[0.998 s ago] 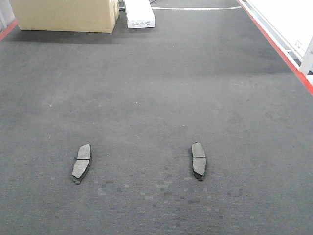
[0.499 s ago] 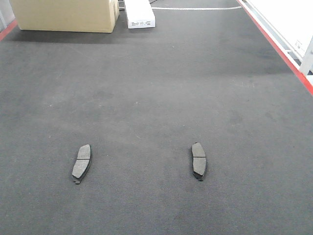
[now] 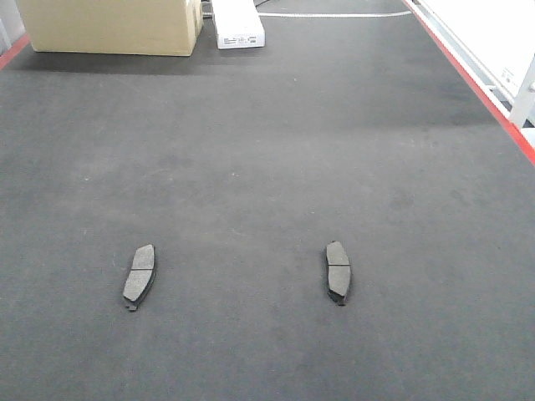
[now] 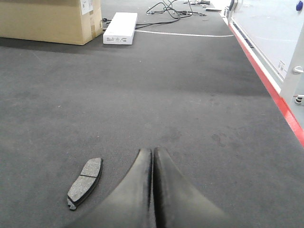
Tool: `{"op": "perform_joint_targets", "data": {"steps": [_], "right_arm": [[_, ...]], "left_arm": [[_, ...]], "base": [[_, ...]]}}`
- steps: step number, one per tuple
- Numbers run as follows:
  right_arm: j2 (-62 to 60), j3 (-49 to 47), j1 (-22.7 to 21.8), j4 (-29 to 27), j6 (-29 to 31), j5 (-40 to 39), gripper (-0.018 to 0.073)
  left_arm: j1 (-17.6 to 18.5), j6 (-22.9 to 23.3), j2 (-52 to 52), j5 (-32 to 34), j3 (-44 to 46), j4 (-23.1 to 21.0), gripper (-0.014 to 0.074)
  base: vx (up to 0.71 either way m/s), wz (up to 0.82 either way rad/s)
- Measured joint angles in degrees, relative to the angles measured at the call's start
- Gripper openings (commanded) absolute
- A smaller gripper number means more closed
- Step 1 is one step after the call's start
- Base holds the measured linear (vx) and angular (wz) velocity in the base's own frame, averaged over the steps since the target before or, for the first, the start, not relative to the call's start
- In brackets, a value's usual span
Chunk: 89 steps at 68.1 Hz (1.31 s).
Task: Move and align brake pads A on conveyor
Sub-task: 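Raise the open right gripper away from the belt, then back the base away from the conveyor and turn toward the corridor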
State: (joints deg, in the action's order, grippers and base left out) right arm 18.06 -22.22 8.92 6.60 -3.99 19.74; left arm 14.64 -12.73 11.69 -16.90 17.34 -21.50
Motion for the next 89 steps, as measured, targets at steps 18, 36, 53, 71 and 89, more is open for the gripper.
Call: {"op": "perform_joint_targets", "data": {"steps": [18,36,53,71,89], "right_arm": [[0.0,0.0,0.0,0.0,0.0,0.0,-0.0003],[0.0,0.0,0.0,0.0,0.0,0.0,-0.0003],[0.0,0.0,0.0,0.0,0.0,0.0,-0.0003],[0.0,0.0,0.0,0.0,0.0,0.0,-0.0003],[0.0,0.0,0.0,0.0,0.0,0.0,-0.0003]], "left_arm": [[0.0,0.0,0.0,0.0,0.0,0.0,-0.0007],[0.0,0.0,0.0,0.0,0.0,0.0,-0.0007],[0.0,0.0,0.0,0.0,0.0,0.0,-0.0007],[0.0,0.0,0.0,0.0,0.0,0.0,-0.0007],[0.0,0.0,0.0,0.0,0.0,0.0,-0.0007]], "base": [[-0.09,-0.01],[-0.18,-0.04],[-0.23,-0.05],[-0.26,-0.05],[-0.29,0.02]]}}
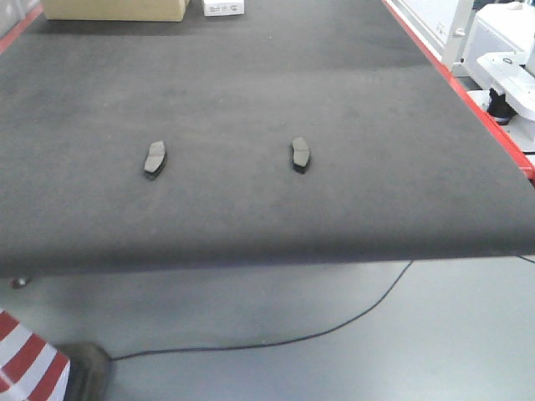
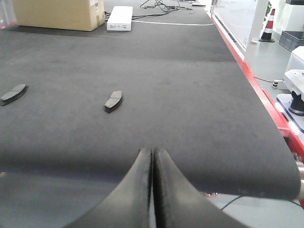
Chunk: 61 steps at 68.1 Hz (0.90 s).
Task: Move and align brake pads A on conveyor
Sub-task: 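Back the base away from the conveyor and turn toward the corridor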
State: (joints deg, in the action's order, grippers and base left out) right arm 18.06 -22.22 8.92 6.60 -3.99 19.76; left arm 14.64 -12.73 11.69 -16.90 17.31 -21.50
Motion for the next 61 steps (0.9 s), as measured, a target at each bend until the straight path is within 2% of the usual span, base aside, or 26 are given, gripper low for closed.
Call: {"op": "perform_joint_targets", "data": {"steps": [28,61], "right_arm": [[0.0,0.0,0.0,0.0,0.0,0.0,-0.0003],[0.0,0.0,0.0,0.0,0.0,0.0,-0.0003]], "left_arm": [[0.0,0.0,0.0,0.0,0.0,0.0,-0.0007],[0.0,0.0,0.0,0.0,0.0,0.0,-0.0007]], "base": [[-0.23,-0.01],[-0.08,0.01]]}}
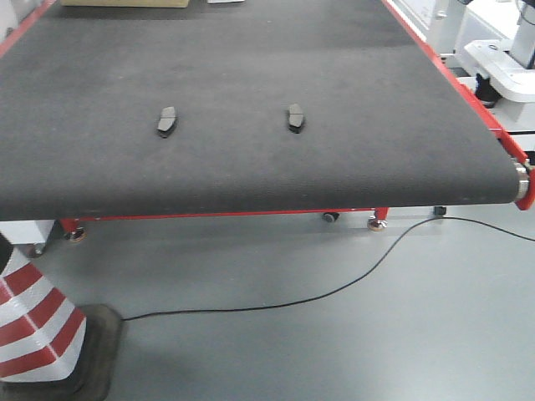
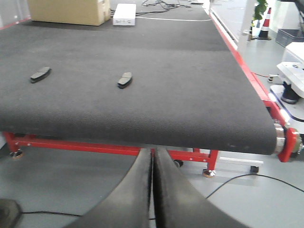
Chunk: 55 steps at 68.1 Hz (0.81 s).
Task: Move and align brake pads A on conveyor
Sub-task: 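Back the base away from the conveyor and turn toward the corridor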
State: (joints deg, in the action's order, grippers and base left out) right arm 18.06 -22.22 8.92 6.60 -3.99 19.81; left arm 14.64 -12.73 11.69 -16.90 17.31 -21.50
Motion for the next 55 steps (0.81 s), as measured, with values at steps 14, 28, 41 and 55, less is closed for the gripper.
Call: {"op": "perform_joint_targets", "data": {"steps": [14,28,41,55], "right_arm": [[0.0,0.0,0.0,0.0,0.0,0.0,-0.0003],[0.0,0.0,0.0,0.0,0.0,0.0,-0.0003],[0.0,0.0,0.0,0.0,0.0,0.0,-0.0003],[0.0,0.0,0.0,0.0,0.0,0.0,-0.0003]], "left_arm": [[0.0,0.0,0.0,0.0,0.0,0.0,-0.0007],[0.0,0.0,0.0,0.0,0.0,0.0,-0.0007],[0.0,0.0,0.0,0.0,0.0,0.0,-0.0007],[0.0,0.0,0.0,0.0,0.0,0.0,-0.0007]], "base": [[-0.05,0.12],[-0.03,0.04],[-0.01,-0.08],[-0.02,-0.18]]}}
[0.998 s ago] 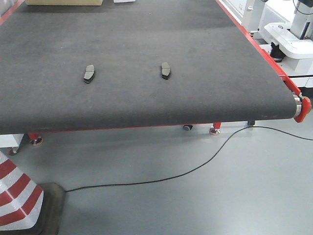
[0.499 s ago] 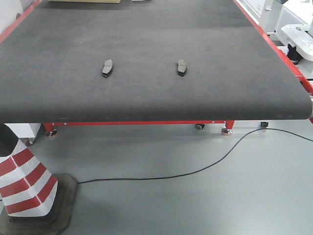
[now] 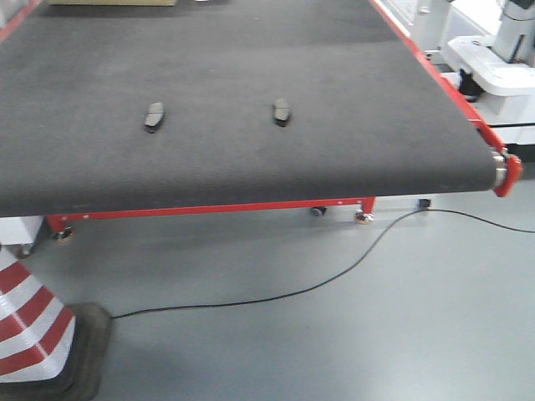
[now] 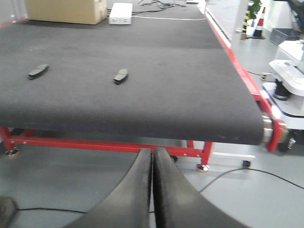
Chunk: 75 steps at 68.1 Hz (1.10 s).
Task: Move and align brake pads A on conveyor
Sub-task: 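Back the base away from the conveyor and turn toward the corridor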
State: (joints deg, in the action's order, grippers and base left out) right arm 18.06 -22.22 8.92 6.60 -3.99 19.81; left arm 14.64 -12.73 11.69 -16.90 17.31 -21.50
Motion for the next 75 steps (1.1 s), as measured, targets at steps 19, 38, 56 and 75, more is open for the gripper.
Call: {"op": "perform_joint_targets", "data": {"steps": [19,38,56,75], "right_arm": [[0.0,0.0,0.0,0.0,0.0,0.0,-0.0003],[0.0,0.0,0.0,0.0,0.0,0.0,-0.0003],[0.0,0.0,0.0,0.0,0.0,0.0,-0.0003],[0.0,0.0,0.0,0.0,0.0,0.0,-0.0003]], "left_arm": [[0.0,0.0,0.0,0.0,0.0,0.0,-0.0007],[0.0,0.0,0.0,0.0,0.0,0.0,-0.0007],[0.0,0.0,0.0,0.0,0.0,0.0,-0.0007],[0.0,0.0,0.0,0.0,0.0,0.0,-0.0007]], "base": [[-0.02,-0.37],[0.0,-0.53],[0.05,-0.43],[0.07,-0.36]]}}
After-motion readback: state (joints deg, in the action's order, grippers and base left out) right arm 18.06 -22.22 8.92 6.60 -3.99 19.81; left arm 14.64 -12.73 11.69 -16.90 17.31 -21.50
